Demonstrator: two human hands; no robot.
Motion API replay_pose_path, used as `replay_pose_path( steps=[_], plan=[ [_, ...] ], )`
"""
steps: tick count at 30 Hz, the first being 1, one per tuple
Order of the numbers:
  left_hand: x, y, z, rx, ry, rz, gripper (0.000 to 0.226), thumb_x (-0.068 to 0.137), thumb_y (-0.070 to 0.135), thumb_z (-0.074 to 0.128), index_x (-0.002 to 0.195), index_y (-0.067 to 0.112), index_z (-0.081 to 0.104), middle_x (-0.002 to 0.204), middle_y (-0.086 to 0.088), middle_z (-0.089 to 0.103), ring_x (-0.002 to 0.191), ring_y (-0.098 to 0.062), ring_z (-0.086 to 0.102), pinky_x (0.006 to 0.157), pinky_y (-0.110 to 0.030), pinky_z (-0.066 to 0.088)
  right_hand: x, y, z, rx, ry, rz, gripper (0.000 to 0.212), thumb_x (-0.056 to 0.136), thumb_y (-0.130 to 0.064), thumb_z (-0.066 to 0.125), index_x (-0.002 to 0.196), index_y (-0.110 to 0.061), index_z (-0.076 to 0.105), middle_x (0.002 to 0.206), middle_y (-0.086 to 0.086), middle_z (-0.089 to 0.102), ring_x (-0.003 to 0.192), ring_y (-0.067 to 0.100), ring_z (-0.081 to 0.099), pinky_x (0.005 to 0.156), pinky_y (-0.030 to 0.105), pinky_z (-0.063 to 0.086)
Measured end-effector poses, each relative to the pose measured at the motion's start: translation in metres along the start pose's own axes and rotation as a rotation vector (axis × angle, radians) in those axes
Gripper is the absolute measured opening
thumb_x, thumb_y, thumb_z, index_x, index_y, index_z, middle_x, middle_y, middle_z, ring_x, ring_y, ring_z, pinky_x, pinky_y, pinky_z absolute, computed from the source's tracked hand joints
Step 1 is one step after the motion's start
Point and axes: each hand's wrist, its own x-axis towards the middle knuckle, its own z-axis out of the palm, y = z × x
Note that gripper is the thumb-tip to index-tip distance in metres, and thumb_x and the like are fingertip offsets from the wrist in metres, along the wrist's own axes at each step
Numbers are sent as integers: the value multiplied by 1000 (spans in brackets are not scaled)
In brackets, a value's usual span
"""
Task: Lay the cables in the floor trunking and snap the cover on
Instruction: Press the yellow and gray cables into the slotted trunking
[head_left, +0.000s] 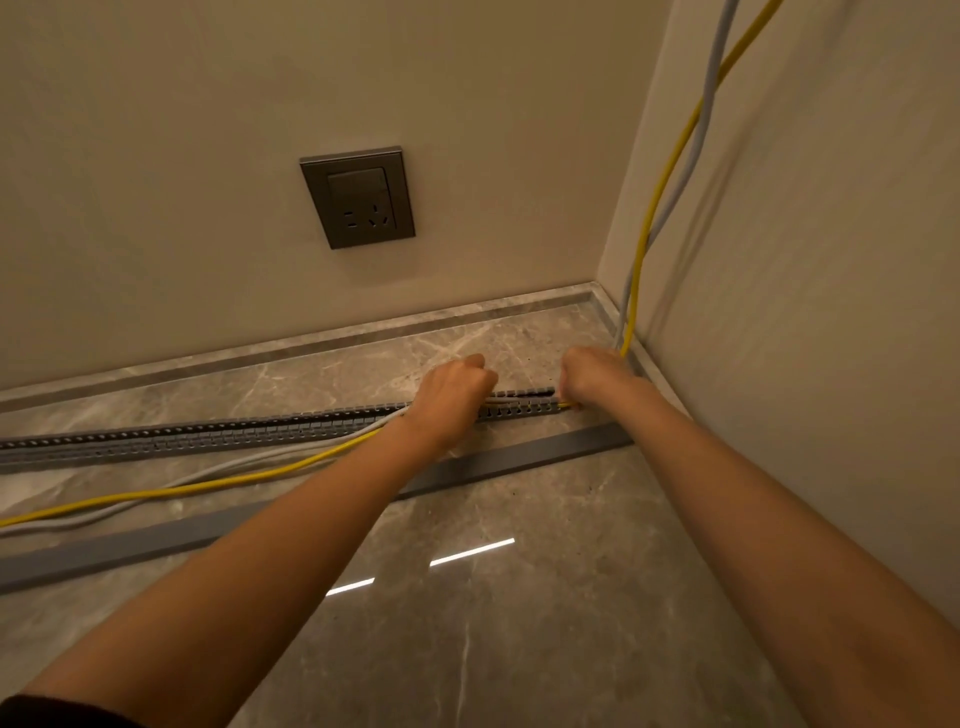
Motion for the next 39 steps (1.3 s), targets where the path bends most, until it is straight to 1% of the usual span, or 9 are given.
replay_pose_path(
  steps=[7, 15, 18, 21, 26, 29, 32, 35, 39],
  plan=[
    [-15, -1, 0, 276, -68, 177, 29, 95, 1, 40, 120, 1, 55, 122, -14, 55, 110, -29, 53, 85, -34, 48, 2, -3, 0, 1, -1, 14, 30, 91, -22, 59, 116, -5, 60, 123, 15, 63, 117, 30, 56, 96, 34, 44],
    [-19, 2, 2, 267, -117, 162, 29, 95, 1, 42, 122, 0, 52, 125, -16, 50, 112, -31, 51, 87, -37, 47, -7, 2, 14, 38, 164, 13, 22, 96, -16, 50, 111, -8, 63, 119, 14, 65, 117, 31, 52, 100, 34, 38],
    [-19, -3, 4, 191, -83, 122, 28, 93, 2, 44, 119, 1, 56, 120, -16, 55, 108, -31, 54, 85, -37, 47, -14, 3, 24, 69, 273, 2, 19, 93, -14, 54, 104, -7, 68, 115, 15, 64, 112, 31, 52, 101, 36, 37],
    [-13, -18, 2, 9, -61, 110, 27, 90, 0, 50, 114, 4, 64, 113, -16, 61, 103, -33, 59, 82, -39, 48, -15, 4, 24, 149, 280, 11, 19, 90, -11, 58, 101, -4, 72, 112, 17, 66, 106, 32, 59, 96, 37, 47],
    [-27, -42, -4, -182, -24, -30, 41, 90, 18, 61, 127, 6, 52, 130, -13, 52, 117, -29, 52, 96, -37, 46, -23, -9, 20, 369, 347, 4, 22, 90, -4, 55, 106, -1, 69, 115, 17, 67, 107, 31, 62, 90, 35, 50],
    [-42, -50, -6, -158, 30, -147, 39, 87, 29, 64, 116, 6, 50, 122, -12, 54, 107, -29, 54, 85, -37, 47, -30, -33, 21, 440, 299, -117, 23, 88, -10, 60, 109, -5, 68, 120, 16, 64, 111, 29, 58, 92, 33, 47],
    [-53, -59, -7, -78, -63, -199, 37, 87, 35, 62, 108, 5, 53, 114, -15, 60, 100, -31, 58, 79, -37, 47, -33, -58, 29, 462, 205, -259, 26, 84, -16, 67, 110, -11, 69, 122, 14, 62, 113, 27, 56, 89, 28, 42],
    [-63, -65, -5, 38, -106, -155, 33, 91, 32, 56, 113, 7, 53, 115, -16, 62, 100, -31, 60, 80, -37, 49, -36, -77, 41, 516, 133, -320, 28, 83, -11, 69, 111, -10, 69, 119, 14, 63, 111, 25, 57, 86, 25, 40],
    [-72, -67, 2, 13, -135, -110, 38, 93, 17, 52, 127, 9, 38, 124, -16, 55, 104, -33, 59, 85, -39, 50, -36, -83, 48, 657, 206, -266, 26, 84, -5, 66, 109, -7, 70, 116, 14, 67, 109, 24, 59, 86, 20, 37]
  ],
)
